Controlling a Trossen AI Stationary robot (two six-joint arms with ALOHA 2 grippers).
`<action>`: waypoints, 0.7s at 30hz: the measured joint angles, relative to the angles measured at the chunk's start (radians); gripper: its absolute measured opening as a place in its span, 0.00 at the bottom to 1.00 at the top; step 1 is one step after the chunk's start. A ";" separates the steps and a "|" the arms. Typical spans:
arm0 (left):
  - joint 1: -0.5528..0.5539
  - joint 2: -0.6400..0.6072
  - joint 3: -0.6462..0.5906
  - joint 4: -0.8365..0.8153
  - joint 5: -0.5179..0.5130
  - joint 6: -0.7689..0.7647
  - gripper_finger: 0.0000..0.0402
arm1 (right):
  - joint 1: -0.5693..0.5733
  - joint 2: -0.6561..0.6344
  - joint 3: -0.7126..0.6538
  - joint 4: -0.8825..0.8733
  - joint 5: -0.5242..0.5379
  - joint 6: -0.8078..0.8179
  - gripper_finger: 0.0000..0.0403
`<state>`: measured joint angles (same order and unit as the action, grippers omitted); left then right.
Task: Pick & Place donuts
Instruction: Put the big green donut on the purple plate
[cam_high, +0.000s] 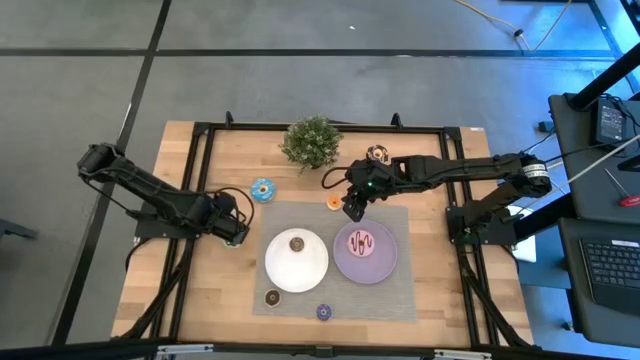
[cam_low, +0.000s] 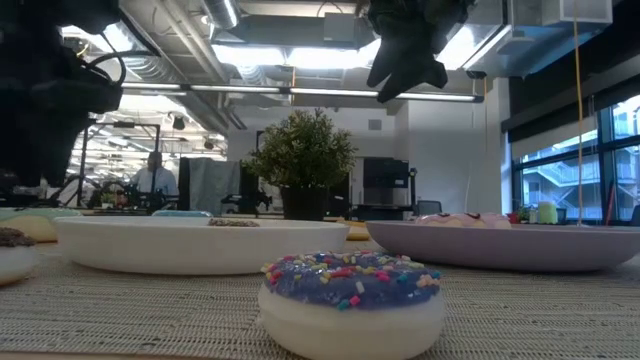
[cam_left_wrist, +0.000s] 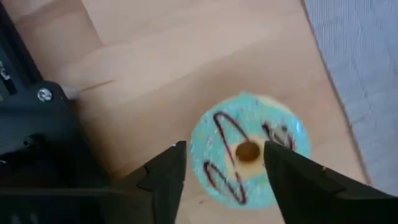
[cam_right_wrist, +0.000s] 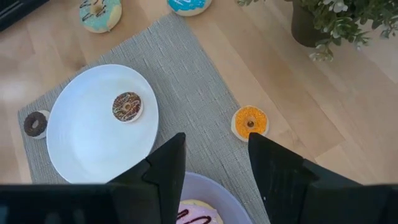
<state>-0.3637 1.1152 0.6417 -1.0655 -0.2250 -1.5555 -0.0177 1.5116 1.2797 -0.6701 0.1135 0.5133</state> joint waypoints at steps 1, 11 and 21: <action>0.000 0.000 0.000 0.000 -0.001 -0.017 0.55 | 0.000 0.000 0.000 0.000 0.000 0.000 0.44; 0.006 0.000 -0.006 0.008 0.050 0.029 0.57 | 0.000 0.000 0.000 0.000 0.000 -0.001 0.44; 0.034 0.014 -0.143 0.172 0.124 -0.132 0.54 | 0.000 0.000 0.000 0.000 0.000 -0.005 0.44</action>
<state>-0.3302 1.1294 0.4982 -0.8931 -0.1012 -1.6873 -0.0174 1.5116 1.2797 -0.6701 0.1135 0.5083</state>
